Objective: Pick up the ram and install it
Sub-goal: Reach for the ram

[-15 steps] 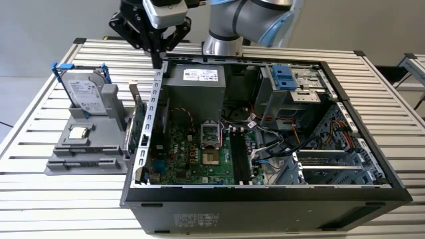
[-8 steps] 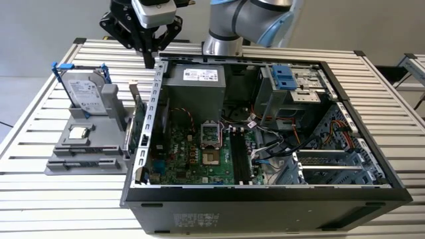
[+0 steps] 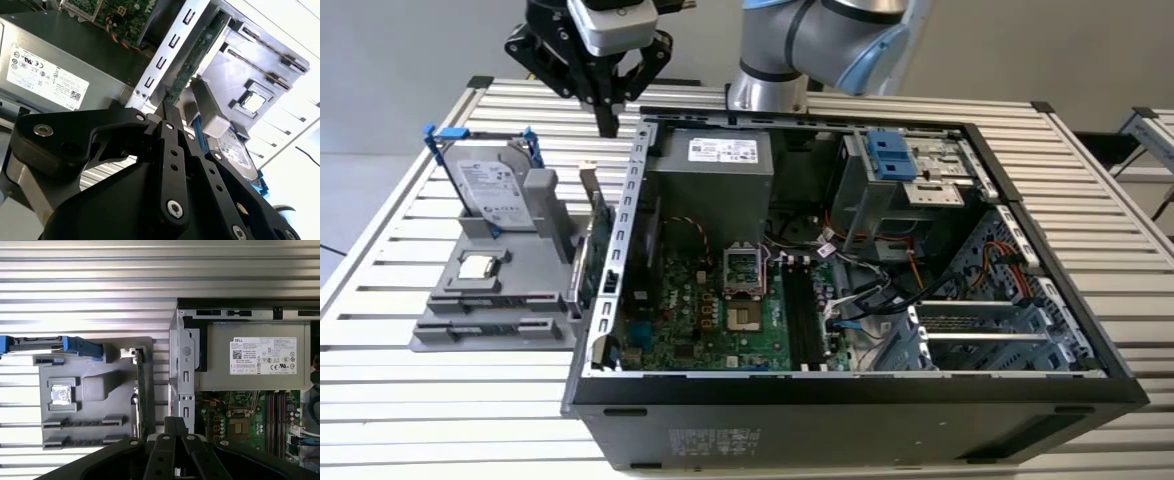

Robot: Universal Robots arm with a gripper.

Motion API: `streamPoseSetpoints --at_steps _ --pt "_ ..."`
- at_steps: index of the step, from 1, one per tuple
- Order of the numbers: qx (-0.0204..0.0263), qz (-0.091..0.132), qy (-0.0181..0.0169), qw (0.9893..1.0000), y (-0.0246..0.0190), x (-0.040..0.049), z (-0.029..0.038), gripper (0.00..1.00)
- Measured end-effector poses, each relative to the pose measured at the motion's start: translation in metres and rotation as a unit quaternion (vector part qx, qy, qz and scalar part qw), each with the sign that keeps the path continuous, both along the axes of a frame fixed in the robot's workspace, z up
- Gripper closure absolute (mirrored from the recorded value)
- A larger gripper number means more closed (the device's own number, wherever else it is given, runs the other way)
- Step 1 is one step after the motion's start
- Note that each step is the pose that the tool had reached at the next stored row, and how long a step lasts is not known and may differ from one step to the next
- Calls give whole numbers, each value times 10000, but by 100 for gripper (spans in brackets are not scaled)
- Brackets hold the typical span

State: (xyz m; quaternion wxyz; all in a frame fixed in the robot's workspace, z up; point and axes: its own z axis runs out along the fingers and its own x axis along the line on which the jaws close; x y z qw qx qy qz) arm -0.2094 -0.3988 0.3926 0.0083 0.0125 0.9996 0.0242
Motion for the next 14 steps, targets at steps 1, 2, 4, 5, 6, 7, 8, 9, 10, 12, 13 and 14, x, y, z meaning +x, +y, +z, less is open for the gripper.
streamPoseSetpoints --at_steps 1,2,4,5,6,7,8,9,10,12,13,14 --pt "0 11 1 10000 0 -15 0 100" --pt "0 21 2 10000 0 -30 0 100" --pt "0 43 3 10000 0 -79 0 100" --pt "0 47 3 10000 0 -93 0 100" --pt "0 50 3 10000 0 -107 0 100" --pt "0 54 3 10000 0 -122 0 100" --pt "0 57 3 10000 0 -136 0 100" --pt "0 61 3 10000 0 -150 0 100" --pt "0 64 3 10000 0 -163 0 100" --pt "0 72 3 10000 0 -193 0 100" --pt "0 77 3 10000 0 -208 0 100" --pt "0 81 3 10000 0 -224 0 100"
